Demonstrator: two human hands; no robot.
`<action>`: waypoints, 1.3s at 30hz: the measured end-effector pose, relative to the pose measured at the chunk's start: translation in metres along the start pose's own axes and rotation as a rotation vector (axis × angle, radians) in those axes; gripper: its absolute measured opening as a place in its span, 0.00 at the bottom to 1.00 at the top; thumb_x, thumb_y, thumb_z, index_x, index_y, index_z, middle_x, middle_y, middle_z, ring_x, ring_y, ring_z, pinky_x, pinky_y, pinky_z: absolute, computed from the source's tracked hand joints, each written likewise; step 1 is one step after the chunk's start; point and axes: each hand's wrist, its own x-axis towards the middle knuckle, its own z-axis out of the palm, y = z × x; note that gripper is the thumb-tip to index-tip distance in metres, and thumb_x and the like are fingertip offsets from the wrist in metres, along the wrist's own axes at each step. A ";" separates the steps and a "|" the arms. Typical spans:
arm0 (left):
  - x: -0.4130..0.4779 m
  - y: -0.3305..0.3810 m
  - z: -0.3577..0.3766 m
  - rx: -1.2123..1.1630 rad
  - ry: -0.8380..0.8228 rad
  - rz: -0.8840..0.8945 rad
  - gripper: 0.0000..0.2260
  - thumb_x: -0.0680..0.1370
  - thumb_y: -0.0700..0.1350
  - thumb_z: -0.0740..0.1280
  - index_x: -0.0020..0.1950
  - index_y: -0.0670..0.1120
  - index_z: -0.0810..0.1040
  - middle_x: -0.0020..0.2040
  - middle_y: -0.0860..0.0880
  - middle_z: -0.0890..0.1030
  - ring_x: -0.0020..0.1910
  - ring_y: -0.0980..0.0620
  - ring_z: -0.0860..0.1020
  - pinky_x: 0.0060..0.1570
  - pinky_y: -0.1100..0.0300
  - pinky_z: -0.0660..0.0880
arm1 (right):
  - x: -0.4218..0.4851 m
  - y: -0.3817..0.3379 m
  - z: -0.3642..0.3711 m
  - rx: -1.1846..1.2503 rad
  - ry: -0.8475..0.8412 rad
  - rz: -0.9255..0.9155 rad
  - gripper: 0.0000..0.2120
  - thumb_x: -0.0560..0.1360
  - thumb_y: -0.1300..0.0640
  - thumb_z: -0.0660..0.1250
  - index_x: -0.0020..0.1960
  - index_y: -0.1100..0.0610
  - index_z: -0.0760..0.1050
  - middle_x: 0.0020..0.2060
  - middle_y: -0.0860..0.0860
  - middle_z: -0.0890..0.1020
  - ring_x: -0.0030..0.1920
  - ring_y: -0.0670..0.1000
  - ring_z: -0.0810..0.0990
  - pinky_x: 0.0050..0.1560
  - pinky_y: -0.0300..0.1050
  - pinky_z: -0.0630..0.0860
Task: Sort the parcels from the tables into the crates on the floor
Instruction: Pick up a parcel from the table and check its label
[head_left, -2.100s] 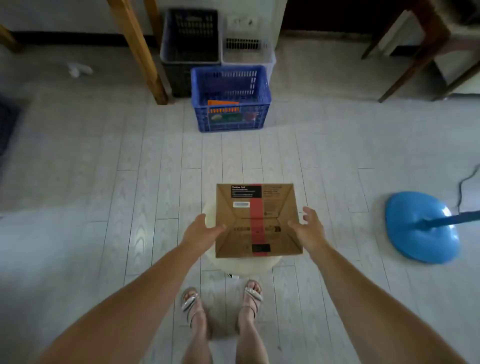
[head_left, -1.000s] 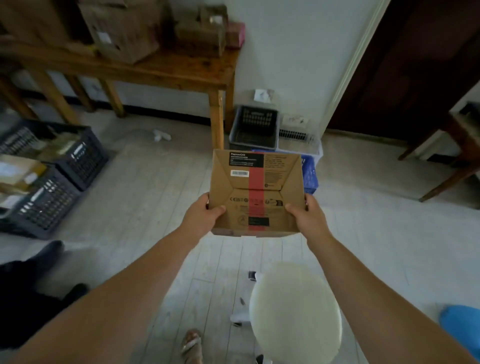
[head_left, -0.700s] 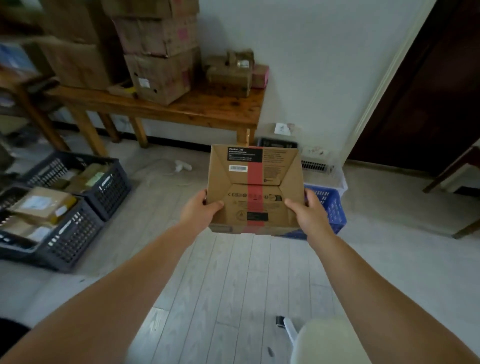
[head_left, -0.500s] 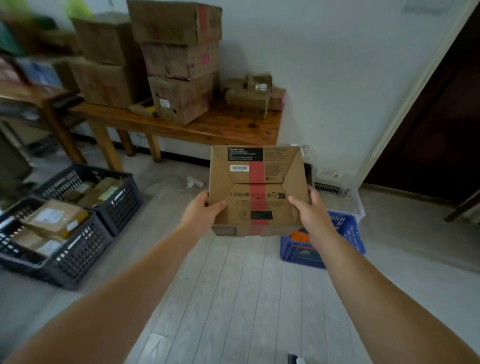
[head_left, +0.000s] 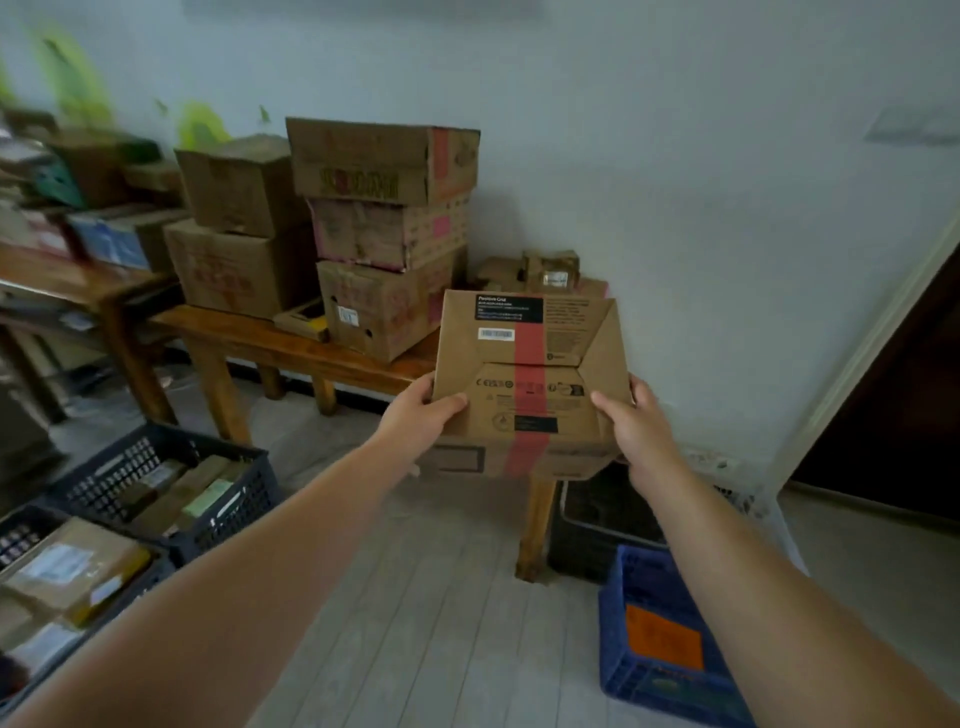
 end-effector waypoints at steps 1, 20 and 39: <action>0.019 0.008 -0.001 -0.048 -0.011 0.003 0.20 0.78 0.49 0.66 0.69 0.55 0.67 0.59 0.53 0.78 0.57 0.51 0.76 0.62 0.49 0.72 | 0.019 -0.007 0.006 0.000 -0.002 -0.021 0.25 0.78 0.55 0.64 0.73 0.50 0.61 0.59 0.50 0.75 0.57 0.52 0.75 0.55 0.52 0.74; 0.340 0.086 -0.034 -0.204 -0.337 0.132 0.31 0.72 0.44 0.72 0.70 0.64 0.64 0.58 0.55 0.78 0.62 0.50 0.73 0.68 0.47 0.64 | 0.296 -0.061 0.128 0.086 0.136 -0.012 0.23 0.78 0.56 0.64 0.71 0.52 0.64 0.54 0.50 0.78 0.51 0.51 0.78 0.48 0.48 0.75; 0.458 0.134 0.034 -0.175 -0.220 0.164 0.26 0.74 0.59 0.65 0.70 0.54 0.68 0.64 0.49 0.75 0.63 0.47 0.72 0.65 0.47 0.68 | 0.411 -0.068 0.084 0.047 -0.043 -0.150 0.39 0.66 0.63 0.75 0.71 0.48 0.61 0.57 0.47 0.78 0.57 0.48 0.77 0.52 0.46 0.74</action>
